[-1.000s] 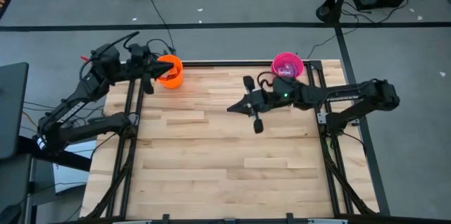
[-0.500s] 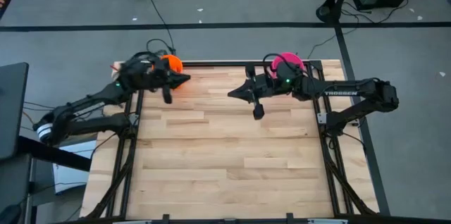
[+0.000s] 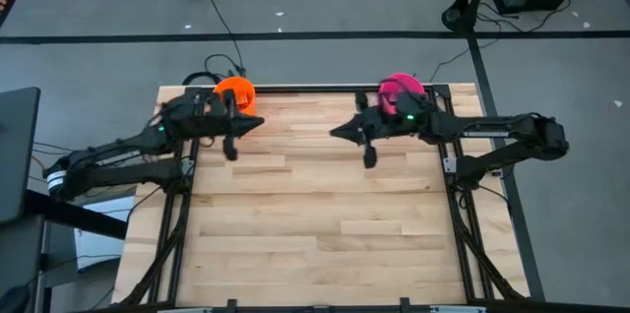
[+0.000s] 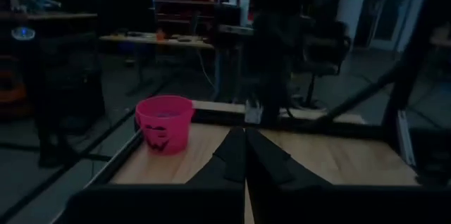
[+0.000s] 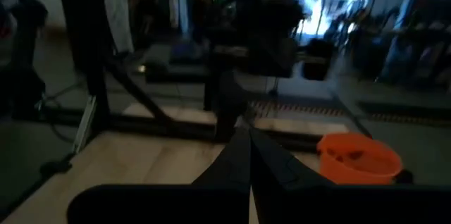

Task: Sort candy by brand, put in halloween buckets
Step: Return to Home Position

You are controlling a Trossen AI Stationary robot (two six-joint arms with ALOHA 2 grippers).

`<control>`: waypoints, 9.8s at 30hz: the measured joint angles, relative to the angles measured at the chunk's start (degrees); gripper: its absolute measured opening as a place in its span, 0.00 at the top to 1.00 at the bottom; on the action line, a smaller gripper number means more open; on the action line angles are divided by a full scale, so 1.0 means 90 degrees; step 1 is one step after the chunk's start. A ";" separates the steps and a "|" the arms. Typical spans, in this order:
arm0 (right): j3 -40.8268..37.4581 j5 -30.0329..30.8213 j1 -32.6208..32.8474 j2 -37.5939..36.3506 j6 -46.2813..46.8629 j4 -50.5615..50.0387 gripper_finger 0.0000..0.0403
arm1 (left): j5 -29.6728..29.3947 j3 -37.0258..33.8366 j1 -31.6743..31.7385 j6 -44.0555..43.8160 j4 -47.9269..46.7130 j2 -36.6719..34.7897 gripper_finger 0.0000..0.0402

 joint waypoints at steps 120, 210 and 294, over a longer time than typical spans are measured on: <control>-0.5162 0.0410 0.0214 -0.6983 0.1160 -0.0511 0.97 | -0.0475 -0.3003 -0.2493 -0.0211 -0.1097 -0.4528 1.00; -0.5612 0.0886 0.0219 -0.7903 0.1038 -0.1605 0.92 | -0.0689 -0.3444 -0.2506 -0.1122 -0.0889 -0.4585 0.99; -0.5612 0.0884 0.0219 -0.7901 0.1040 -0.1608 0.92 | -0.0692 -0.3446 -0.2506 -0.1125 -0.0884 -0.4585 0.99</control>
